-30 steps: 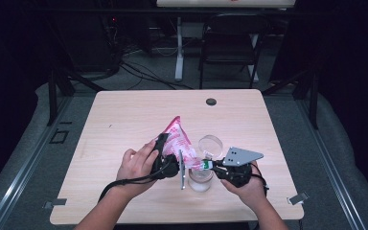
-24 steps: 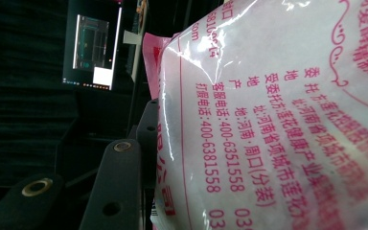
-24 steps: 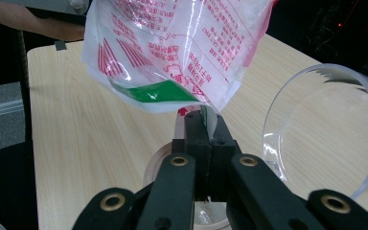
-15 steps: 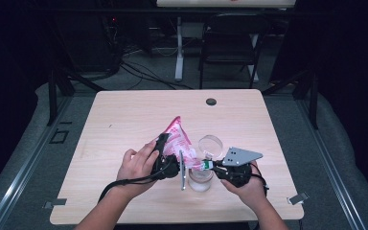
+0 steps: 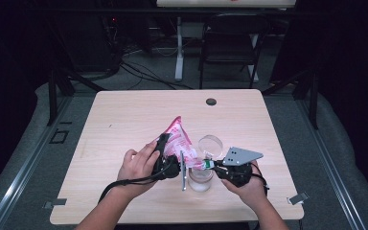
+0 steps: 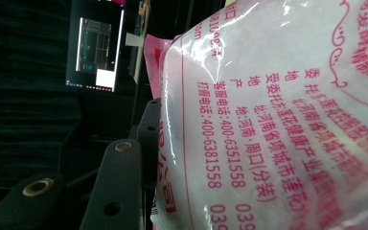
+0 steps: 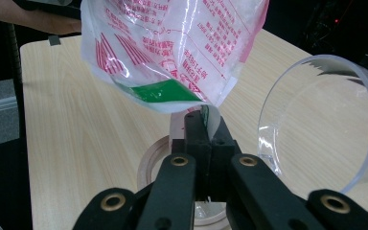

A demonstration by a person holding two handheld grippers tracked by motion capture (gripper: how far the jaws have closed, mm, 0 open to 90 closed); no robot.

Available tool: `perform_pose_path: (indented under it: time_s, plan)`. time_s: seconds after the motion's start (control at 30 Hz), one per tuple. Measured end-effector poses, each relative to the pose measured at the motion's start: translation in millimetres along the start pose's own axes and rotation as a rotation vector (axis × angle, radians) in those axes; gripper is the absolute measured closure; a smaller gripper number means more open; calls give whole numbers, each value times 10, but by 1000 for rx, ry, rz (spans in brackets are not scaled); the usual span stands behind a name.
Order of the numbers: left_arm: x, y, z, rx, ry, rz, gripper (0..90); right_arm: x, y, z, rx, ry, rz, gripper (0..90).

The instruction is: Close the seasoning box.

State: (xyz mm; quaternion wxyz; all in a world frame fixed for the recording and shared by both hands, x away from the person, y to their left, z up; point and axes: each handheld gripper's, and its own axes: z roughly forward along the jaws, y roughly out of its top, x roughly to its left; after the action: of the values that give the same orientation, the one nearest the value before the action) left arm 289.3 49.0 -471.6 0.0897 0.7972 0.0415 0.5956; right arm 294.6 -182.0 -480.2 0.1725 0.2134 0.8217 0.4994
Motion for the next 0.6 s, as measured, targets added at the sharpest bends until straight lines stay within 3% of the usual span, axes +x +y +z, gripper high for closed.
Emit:
perform_pose_path:
  time_s: [0.6]
  plan:
    - [-4, 42, 0, -11, 19, 11, 613, -23, -9, -18, -1, -9, 9, 900]
